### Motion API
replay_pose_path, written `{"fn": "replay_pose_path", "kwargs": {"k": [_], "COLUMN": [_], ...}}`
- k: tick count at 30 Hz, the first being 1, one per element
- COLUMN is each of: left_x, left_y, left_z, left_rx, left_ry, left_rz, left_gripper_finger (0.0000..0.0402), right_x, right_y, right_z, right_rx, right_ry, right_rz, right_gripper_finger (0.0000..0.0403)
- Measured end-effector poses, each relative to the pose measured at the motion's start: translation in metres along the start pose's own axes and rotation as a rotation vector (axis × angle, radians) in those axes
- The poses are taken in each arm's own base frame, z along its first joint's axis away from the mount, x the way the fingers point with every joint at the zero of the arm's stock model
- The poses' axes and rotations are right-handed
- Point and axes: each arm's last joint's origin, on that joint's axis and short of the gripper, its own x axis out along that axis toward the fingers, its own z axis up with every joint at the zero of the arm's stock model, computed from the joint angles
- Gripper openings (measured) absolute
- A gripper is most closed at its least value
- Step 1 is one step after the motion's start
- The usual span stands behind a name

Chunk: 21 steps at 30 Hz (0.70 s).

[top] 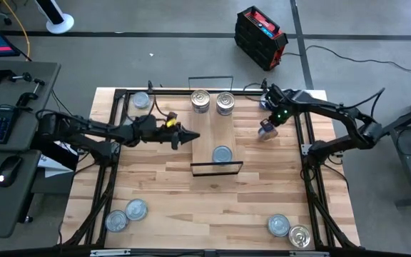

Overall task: Stack canned seafood by type on shelf
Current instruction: Stack the blue pink tuna can on top of the other blue pink tuna cans on the shelf

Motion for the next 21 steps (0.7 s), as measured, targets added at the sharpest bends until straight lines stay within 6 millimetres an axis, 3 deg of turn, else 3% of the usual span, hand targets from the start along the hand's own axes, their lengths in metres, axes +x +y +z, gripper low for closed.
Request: {"fn": "replay_pose_path", "kwargs": {"k": [8,16,21], "left_x": [0.0,-0.008,-0.024], "left_y": [-0.03,-0.054,-0.078], "left_z": [-0.035,-0.067,-0.069], "left_rx": [-0.041,-0.028,0.039], "left_ry": [0.0,0.133,0.184], "left_rz": [0.011,-0.055,-0.198], "left_gripper_finger": [0.0001,0.0001,0.0001], "right_x": [-0.005,-0.009,-0.01], "right_y": [0.031,0.063,0.078], "right_z": [-0.009,-0.023,-0.027], "right_rx": [-0.139,-0.221,-0.267], "right_ry": [-0.012,-0.017,-0.071], "right_rz": [0.033,0.07,0.066], "right_gripper_finger": [0.0,0.0,0.0]}}
